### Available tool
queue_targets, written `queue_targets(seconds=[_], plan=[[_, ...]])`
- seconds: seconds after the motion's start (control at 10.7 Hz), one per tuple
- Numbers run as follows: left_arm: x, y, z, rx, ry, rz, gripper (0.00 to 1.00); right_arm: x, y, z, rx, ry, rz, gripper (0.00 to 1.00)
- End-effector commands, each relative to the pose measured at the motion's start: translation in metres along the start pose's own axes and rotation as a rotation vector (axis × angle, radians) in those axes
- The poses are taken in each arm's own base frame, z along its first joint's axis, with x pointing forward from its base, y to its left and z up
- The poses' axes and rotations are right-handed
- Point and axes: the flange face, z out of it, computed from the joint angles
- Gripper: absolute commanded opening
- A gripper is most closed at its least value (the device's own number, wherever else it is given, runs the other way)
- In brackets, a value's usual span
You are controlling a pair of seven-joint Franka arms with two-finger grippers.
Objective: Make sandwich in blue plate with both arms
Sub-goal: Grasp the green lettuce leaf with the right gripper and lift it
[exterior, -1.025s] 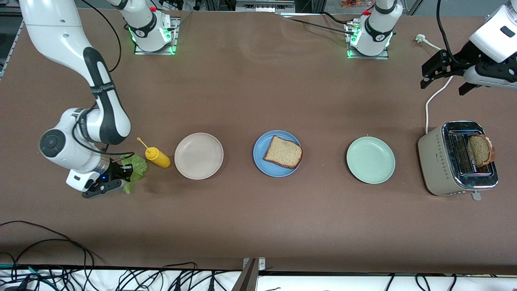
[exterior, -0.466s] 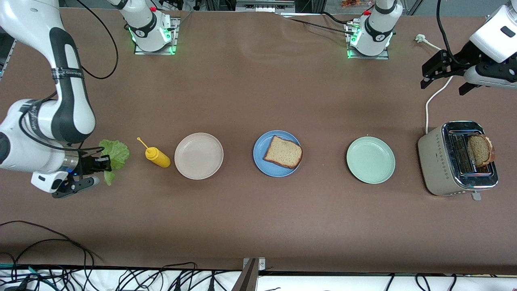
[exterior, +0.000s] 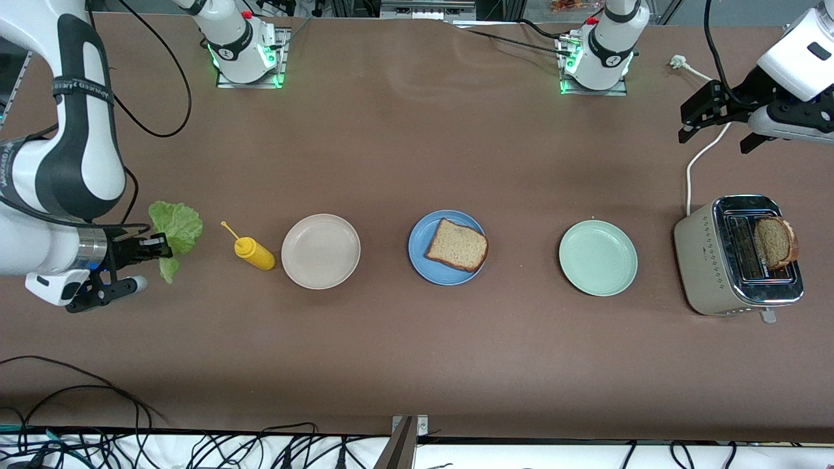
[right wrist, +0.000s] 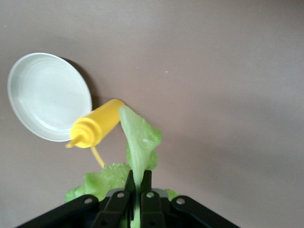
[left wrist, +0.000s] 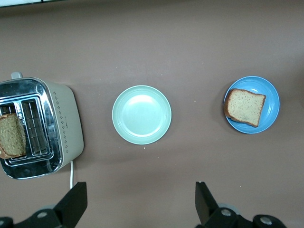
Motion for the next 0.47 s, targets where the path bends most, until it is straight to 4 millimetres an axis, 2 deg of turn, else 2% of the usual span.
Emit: queue_targets(seconds=[0.0, 0.19, 0.37], plan=[[-0.004, 0.002, -0.005, -0.015, 0.001, -0.008, 1.0, 0.011, -0.062, -0.018, -0.004, -0.031, 0.104, 0.0], [-0.004, 0.0, -0.005, -0.015, -0.001, -0.011, 1.0, 0.021, -0.125, -0.02, -0.025, -0.022, 0.19, 0.0], [-0.004, -0.001, -0.005, -0.015, 0.001, -0.012, 1.0, 0.029, -0.176, -0.012, -0.039, -0.012, 0.277, 0.0]])
